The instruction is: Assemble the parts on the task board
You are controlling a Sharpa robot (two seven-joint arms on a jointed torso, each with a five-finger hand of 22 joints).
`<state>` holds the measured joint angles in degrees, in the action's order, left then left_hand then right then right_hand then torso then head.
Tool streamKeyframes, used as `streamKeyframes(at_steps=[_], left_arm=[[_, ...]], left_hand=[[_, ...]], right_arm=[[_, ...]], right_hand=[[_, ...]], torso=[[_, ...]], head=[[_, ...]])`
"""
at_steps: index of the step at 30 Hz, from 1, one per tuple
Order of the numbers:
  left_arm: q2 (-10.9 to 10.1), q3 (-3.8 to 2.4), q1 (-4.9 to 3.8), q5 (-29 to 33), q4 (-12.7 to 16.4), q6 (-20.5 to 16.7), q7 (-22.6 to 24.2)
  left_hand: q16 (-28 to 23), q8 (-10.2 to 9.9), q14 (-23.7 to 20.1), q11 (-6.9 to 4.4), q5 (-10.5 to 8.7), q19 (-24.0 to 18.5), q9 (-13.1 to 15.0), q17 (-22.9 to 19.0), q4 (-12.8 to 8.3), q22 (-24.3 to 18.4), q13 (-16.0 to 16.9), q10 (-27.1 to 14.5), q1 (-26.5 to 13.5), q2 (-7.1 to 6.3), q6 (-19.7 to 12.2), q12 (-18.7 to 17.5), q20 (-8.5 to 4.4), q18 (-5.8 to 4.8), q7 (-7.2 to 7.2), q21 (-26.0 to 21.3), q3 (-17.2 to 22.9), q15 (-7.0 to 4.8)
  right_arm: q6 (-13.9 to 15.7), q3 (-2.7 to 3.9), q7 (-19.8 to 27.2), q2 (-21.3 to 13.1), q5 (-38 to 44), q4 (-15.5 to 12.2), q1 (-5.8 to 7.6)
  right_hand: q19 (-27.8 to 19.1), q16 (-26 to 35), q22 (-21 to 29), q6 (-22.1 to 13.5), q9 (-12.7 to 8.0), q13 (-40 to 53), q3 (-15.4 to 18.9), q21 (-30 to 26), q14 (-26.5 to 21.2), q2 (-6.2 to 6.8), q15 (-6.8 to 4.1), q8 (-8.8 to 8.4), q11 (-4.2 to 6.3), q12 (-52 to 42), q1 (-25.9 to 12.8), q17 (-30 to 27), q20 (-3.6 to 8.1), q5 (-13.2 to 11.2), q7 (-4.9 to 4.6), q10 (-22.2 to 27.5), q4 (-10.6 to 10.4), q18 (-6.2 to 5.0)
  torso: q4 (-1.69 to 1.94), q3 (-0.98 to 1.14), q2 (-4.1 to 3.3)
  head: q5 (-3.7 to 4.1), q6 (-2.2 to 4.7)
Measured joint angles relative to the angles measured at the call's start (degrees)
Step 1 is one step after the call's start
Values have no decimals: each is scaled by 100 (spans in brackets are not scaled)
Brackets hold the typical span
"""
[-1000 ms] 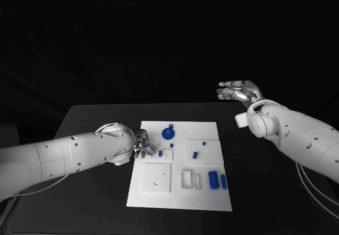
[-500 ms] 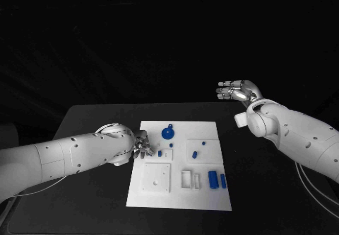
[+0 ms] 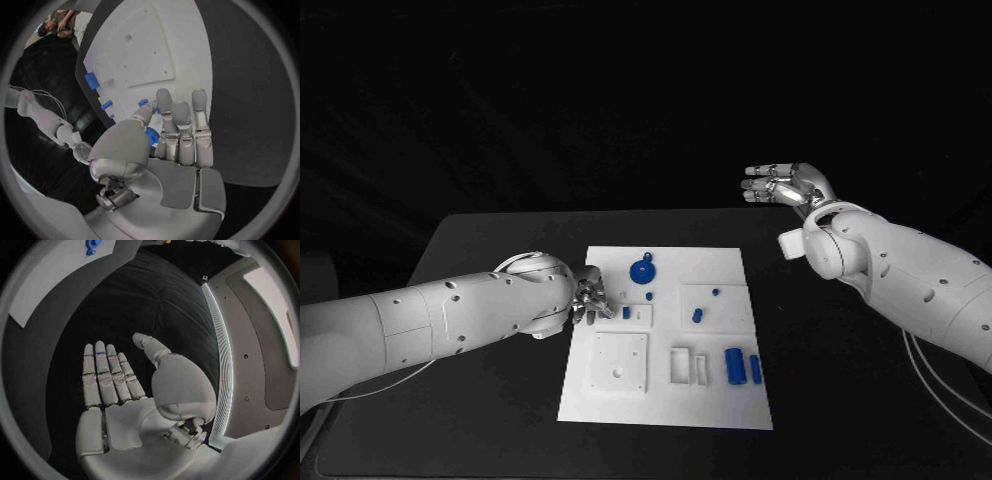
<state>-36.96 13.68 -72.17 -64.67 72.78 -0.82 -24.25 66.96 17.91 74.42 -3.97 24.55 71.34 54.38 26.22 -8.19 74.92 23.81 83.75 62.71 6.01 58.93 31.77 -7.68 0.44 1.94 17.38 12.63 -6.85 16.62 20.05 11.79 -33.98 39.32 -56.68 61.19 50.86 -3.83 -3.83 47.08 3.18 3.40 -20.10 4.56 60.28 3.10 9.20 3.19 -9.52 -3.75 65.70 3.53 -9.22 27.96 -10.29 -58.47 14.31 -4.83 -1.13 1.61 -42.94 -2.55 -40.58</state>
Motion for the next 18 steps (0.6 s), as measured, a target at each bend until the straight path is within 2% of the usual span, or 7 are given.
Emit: streamKeyframes(at_steps=[18], left_arm=[[9, -8, 1, -2, -22, 48, -2]], left_hand=[[0, 22, 0, 0, 31, 0, 29, 17, -7, -1, -6, 0, 3, 3, 1, 0, 0, 0, 1, 0, -7, 0]], right_arm=[[-7, 0, -2, 2, -1, 1, 0]], right_hand=[[0, 0, 0, 0, 0, 0, 0, 0, 0, 0, 0, 0, 0, 0, 0, 0, 0, 0, 0, 0, 0, 0]], torso=[[1, -4, 0]], head=[[-12, 3]])
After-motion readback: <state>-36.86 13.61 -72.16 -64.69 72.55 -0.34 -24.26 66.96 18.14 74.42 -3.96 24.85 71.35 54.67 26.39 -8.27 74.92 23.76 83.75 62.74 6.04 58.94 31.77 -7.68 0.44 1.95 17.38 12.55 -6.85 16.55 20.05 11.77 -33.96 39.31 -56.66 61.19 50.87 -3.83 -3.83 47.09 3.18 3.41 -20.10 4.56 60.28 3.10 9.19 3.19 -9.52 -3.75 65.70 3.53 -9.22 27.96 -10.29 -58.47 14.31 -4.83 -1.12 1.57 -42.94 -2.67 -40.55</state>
